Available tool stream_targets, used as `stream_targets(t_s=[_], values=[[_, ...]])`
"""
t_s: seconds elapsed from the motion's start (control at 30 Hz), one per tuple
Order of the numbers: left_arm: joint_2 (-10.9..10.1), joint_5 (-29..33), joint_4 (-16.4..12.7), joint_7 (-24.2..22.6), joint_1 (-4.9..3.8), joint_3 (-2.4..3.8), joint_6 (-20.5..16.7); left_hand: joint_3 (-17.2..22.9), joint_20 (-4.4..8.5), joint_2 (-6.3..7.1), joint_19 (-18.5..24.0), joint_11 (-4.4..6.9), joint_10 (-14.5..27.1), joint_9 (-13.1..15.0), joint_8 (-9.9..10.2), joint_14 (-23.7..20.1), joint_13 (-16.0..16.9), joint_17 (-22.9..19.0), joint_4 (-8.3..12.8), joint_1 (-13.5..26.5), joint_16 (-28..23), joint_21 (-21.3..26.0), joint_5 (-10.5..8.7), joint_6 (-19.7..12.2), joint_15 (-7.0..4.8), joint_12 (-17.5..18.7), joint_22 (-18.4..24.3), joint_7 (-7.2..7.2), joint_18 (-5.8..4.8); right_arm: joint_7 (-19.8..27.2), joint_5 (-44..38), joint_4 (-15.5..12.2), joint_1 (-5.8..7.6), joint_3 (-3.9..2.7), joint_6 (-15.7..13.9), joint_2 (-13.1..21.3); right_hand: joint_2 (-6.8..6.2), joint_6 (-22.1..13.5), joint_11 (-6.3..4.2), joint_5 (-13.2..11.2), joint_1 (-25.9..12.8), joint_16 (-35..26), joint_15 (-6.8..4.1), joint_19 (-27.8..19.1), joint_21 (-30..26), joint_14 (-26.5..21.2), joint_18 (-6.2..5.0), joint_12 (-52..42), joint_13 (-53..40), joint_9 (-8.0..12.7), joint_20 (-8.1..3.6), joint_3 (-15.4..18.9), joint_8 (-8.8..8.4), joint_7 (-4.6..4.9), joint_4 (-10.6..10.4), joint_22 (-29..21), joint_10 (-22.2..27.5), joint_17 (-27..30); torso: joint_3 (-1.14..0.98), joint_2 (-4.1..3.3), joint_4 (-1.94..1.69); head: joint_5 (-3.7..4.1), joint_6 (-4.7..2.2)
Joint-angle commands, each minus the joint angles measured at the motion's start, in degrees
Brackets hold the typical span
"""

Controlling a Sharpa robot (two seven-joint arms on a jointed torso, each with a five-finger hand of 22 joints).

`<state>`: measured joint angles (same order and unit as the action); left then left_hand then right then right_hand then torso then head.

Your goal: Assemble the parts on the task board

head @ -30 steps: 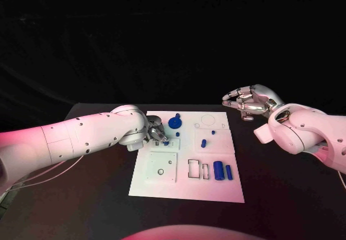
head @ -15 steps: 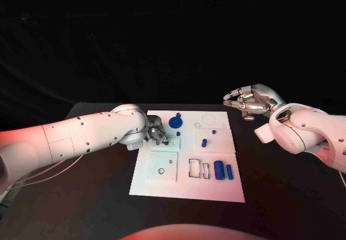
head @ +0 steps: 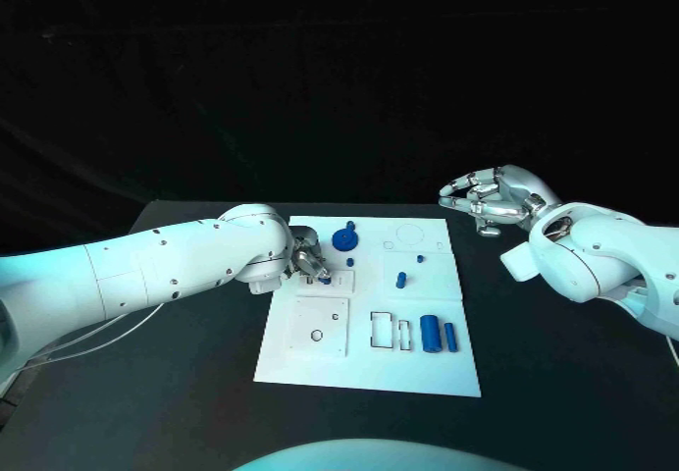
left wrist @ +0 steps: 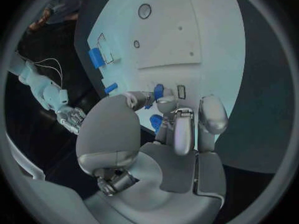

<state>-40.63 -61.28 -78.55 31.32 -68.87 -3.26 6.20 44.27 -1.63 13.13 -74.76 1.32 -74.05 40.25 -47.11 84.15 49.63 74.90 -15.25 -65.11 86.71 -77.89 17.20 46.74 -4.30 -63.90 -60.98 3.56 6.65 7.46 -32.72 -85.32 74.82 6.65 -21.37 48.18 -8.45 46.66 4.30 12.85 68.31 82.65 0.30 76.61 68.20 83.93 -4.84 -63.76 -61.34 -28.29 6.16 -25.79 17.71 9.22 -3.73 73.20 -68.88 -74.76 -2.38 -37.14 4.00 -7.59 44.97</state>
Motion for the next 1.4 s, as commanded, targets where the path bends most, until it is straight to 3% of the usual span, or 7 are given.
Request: stream_targets(t_s=[0.03, 0.73, 1.4], values=[[0.17, -0.47, -0.17, 0.31, 0.04, 0.01, 1.73, 13.05, -0.05, -0.42, -0.54, -0.07, -0.53, 0.10, -0.43, 4.08, 0.21, 7.73, 13.39, 0.05, 0.12, -0.34, 0.54, 0.33, -0.36, -0.37, -0.28, -0.26, -0.93, 0.09, -0.59, -0.01, -0.05, 0.00, 0.27, -0.03, 0.01, -0.26, -0.05, 0.28, -0.40, -0.16, -0.30, -0.33, -0.22, 2.28, -0.59, 0.02, -0.08, -0.09, -0.10, 0.06, 0.26, 0.02, -0.39, -0.06, 0.22, 0.00, -0.02, 0.02, -0.03, 0.01, 0.02], [0.42, -1.01, -0.24, 0.69, 0.09, -0.02, 2.67, 12.63, 0.02, -0.43, -0.87, 0.07, -0.88, 0.22, -0.68, 4.19, 0.11, 8.05, 13.09, 0.90, 0.31, -0.68, 1.86, 0.61, -0.46, -0.55, -0.90, -0.44, -1.04, 0.15, -0.59, 0.07, -0.23, 0.00, 0.41, -0.04, 0.01, -0.26, -0.05, 0.28, -0.40, -0.16, -0.30, -0.33, -0.22, 2.28, -0.59, 0.02, -0.08, -0.09, -0.10, 0.06, 0.26, 0.02, -0.39, -0.06, 0.22, 0.00, -0.02, 0.01, 0.01, -0.18, 0.12], [1.66, -0.31, 0.93, 1.06, 0.28, -0.08, 3.20, 10.42, 0.14, -1.65, -0.89, 0.36, -1.37, 0.53, -1.09, 4.22, -0.64, 8.17, 11.48, 3.32, 0.42, -0.63, 1.02, 0.61, -0.65, -0.47, -1.03, -0.90, -1.08, 0.10, -0.54, 0.05, -0.29, 0.00, 0.51, 0.11, 0.05, -0.27, -0.06, 0.36, -0.52, -0.23, -0.31, -0.37, -0.39, 2.26, -0.61, -0.01, -0.04, -0.21, -0.10, 0.13, 0.46, 0.00, -0.60, -0.14, 0.18, 0.09, -0.05, 0.00, 0.08, -0.02, 0.31]])
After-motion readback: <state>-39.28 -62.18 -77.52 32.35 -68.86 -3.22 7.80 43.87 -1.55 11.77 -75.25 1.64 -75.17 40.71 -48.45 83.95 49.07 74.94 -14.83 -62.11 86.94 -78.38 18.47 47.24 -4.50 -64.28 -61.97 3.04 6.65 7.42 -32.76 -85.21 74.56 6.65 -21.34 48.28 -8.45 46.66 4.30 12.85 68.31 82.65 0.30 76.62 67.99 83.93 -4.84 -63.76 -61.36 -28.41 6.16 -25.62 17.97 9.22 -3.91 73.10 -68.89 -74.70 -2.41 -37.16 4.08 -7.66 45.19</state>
